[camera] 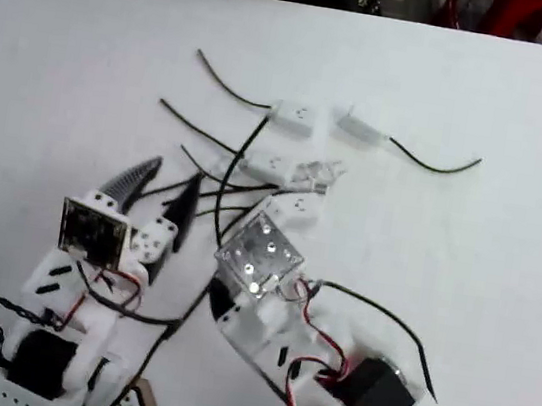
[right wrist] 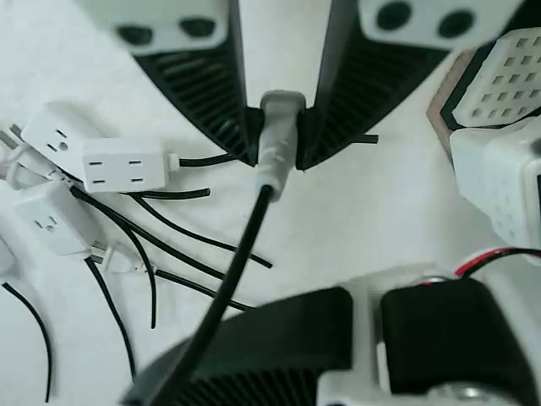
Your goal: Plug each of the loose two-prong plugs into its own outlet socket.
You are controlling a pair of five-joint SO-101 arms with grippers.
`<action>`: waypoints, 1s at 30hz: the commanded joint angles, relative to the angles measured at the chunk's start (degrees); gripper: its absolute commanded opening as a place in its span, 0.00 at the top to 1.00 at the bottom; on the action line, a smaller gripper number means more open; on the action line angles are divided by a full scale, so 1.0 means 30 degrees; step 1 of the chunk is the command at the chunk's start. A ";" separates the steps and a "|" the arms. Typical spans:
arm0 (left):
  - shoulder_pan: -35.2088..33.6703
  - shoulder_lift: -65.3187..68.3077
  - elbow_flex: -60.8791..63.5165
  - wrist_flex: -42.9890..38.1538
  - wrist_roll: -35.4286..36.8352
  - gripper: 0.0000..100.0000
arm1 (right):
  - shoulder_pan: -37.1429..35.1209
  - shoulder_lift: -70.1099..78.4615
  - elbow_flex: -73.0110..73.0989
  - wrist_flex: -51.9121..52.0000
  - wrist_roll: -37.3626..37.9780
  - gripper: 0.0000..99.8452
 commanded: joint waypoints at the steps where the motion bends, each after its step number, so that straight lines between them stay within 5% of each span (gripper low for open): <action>1: 0.3853 -0.0132 -0.3282 0.2256 0.0117 0.82 | -0.0542 -0.0396 -0.0088 -0.0396 -0.0117 0.98; 8: 0.7399 -0.0132 -0.5744 0.6095 -0.0527 0.82 | -0.0425 -0.0366 -0.0088 -0.0337 -0.0147 0.98; 12: 0.6755 -0.0103 -0.5744 0.6183 -0.1670 0.82 | 0.0103 -0.0337 -0.0088 -0.0337 -0.0147 0.98; 19: 0.2535 0.1392 -0.5744 0.6212 -0.2256 0.81 | 0.5758 0.0571 -0.0059 -0.0777 -0.0176 0.98; 30: 0.1978 1.4667 -1.0520 0.6564 -0.2637 0.81 | 1.3026 0.8864 -0.0059 -0.6344 -0.2579 0.98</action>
